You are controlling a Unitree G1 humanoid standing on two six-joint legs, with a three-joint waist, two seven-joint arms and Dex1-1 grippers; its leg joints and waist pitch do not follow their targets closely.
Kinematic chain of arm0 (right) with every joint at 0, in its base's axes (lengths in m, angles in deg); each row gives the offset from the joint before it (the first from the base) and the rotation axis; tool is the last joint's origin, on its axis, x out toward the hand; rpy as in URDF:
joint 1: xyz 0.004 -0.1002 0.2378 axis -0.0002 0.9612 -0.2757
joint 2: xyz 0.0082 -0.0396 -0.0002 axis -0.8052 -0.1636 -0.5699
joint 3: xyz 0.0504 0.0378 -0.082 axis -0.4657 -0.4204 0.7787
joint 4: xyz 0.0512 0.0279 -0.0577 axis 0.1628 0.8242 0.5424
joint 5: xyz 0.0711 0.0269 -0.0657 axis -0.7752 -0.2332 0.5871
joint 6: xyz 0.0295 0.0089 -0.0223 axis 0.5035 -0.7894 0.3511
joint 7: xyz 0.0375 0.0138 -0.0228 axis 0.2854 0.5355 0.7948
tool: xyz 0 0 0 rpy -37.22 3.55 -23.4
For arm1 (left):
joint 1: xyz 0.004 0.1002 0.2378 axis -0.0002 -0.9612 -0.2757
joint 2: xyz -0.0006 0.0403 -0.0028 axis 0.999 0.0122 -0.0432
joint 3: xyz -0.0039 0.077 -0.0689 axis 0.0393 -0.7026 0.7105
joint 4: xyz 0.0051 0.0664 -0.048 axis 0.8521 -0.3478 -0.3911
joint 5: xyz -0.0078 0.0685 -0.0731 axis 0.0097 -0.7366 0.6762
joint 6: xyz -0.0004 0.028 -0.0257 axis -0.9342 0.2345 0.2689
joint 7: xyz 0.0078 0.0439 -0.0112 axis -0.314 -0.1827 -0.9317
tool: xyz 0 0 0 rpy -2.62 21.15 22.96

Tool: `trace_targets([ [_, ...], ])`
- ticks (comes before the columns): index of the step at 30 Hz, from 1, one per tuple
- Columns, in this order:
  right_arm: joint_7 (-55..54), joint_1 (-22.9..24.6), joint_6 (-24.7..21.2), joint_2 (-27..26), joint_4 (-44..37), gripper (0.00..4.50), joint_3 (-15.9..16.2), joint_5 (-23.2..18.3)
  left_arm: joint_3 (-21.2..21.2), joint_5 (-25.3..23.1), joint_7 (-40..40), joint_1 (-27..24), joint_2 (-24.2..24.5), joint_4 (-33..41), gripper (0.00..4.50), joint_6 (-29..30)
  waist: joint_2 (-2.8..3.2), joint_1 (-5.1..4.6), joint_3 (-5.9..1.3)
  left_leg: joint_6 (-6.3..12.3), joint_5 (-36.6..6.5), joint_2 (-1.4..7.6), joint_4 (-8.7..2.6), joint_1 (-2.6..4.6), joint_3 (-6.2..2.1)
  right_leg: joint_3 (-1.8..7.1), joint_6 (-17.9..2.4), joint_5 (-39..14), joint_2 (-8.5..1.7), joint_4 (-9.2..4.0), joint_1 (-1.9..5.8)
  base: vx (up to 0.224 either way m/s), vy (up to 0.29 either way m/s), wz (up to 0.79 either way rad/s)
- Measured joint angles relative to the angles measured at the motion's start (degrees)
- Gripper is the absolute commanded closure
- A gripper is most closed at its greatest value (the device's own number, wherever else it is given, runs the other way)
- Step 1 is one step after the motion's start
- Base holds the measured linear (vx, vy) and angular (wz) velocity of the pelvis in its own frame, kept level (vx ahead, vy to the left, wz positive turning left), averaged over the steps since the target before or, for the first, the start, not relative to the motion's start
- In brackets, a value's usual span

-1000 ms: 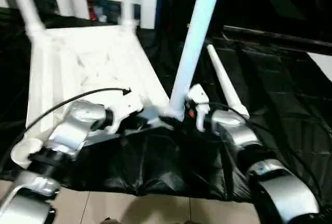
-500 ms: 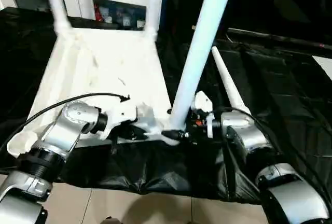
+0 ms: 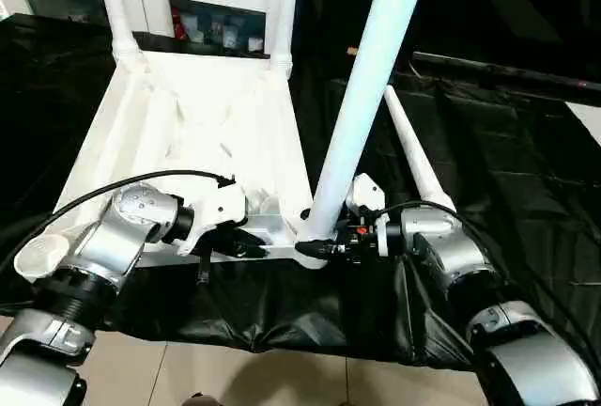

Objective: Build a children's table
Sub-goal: Rotate leg to tighten

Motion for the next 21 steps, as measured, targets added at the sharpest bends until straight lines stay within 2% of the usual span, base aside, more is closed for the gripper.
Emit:
trace_targets([
  [7,-24.19,0.16,0.29,-5.81,3.37,1.76,-6.23,-0.09,1.28,-4.07,-14.29,0.88,-8.26,-1.18,4.5,6.18,0.14,-1.09,0.03,-0.02,0.0,-0.04,0.02,0.54,-0.01,0.06,0.1,0.01,-0.02,-0.01,0.22,0.0,0.0,0.0],
  [11,-34.91,-0.71,1.98,-8.37,5.09,1.77,-7.34,0.54,1.23,-6.29,-19.67,0.98,-11.4,-0.18,4.5,8.69,0.21,-1.68,0.05,-0.03,0.0,-0.04,-0.06,0.6,-0.02,0.02,0.11,0.03,0.0,0.0,0.2,0.0,0.0,0.0],
  [12,-36.51,-0.79,2.25,-8.71,5.09,1.77,-7.34,1.08,1.13,-6.61,-20.35,0.99,-11.73,0.04,4.5,9.0,0.24,-1.77,0.03,-0.03,0.0,-0.04,-0.09,0.6,-0.02,0.03,0.11,0.03,0.0,0.0,0.2,0.0,0.0,0.0],
  [13,-37.1,-0.8,2.5,-8.84,5.09,1.42,-7.34,1.33,1.04,-6.94,-20.61,0.99,-11.85,0.23,4.5,9.01,0.24,-1.81,0.03,-0.04,0.0,-0.04,-0.1,0.6,-0.02,0.03,0.1,0.04,0.0,-0.01,0.2,0.0,0.0,0.0],
  [15,-37.64,-0.8,2.8,-9.23,5.08,1.08,-7.74,1.45,0.84,-7.36,-20.7,0.98,-11.88,0.61,4.5,9.03,0.23,-1.9,0.03,-0.04,-0.02,-0.05,-0.17,0.58,-0.02,0.03,0.03,0.08,0.0,-0.07,0.19,0.0,0.0,0.0],
  [18,-37.62,-0.8,2.99,-9.59,5.08,1.02,-8.07,1.44,0.74,-7.37,-20.58,0.98,-11.88,0.78,4.5,9.05,0.24,-1.91,0.03,-0.03,-0.02,-0.05,-0.23,0.55,-0.01,0.03,0.02,0.08,0.0,-0.1,0.16,0.0,0.0,0.0],
  [19,-37.6,-0.8,3.04,-9.59,5.08,0.74,-8.07,1.46,0.74,-7.38,-20.54,0.97,-11.85,0.79,4.5,9.02,0.25,-1.92,0.03,-0.03,-0.02,-0.05,-0.24,0.55,-0.01,0.03,0.01,0.08,0.0,-0.1,0.16,0.0,0.0,0.0],
  [21,-36.21,-0.79,3.51,-9.55,5.14,0.68,-8.0,1.66,0.73,-7.35,-20.05,0.64,-11.2,1.25,4.5,8.32,0.25,-2.05,0.04,-0.03,-0.02,-0.05,-0.25,0.5,-0.01,0.03,0.01,0.09,0.02,-0.11,0.09,0.0,0.0,0.0],
])
